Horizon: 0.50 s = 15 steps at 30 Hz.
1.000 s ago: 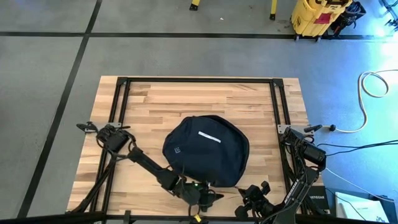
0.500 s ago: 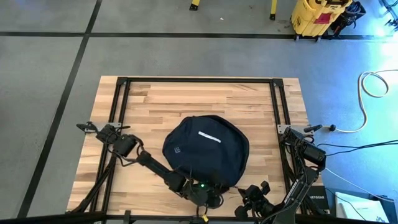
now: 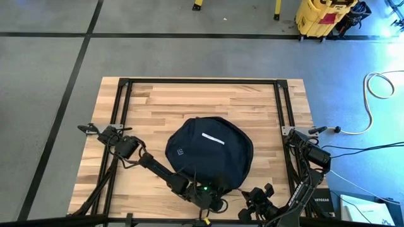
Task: Unpack backpack
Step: Close the black backpack
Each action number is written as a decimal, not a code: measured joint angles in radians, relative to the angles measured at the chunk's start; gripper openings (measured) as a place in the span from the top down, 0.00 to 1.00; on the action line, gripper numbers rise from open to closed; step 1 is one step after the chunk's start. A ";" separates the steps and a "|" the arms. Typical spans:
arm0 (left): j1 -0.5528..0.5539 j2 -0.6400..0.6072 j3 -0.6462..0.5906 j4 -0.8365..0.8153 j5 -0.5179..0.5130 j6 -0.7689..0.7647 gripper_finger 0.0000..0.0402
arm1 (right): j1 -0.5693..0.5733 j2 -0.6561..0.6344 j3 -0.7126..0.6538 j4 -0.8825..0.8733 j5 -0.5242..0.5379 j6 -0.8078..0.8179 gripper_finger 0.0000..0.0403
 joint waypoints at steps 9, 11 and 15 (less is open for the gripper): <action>0.006 0.000 0.000 -0.005 -0.027 0.004 0.91 | 0.000 0.000 0.000 0.001 0.005 0.000 1.00; 0.007 0.000 0.000 -0.002 -0.035 0.008 0.97 | 0.000 0.000 0.000 0.001 0.006 0.000 1.00; 0.005 0.000 0.000 -0.004 -0.038 0.006 0.99 | 0.000 0.000 0.000 0.000 0.006 0.000 1.00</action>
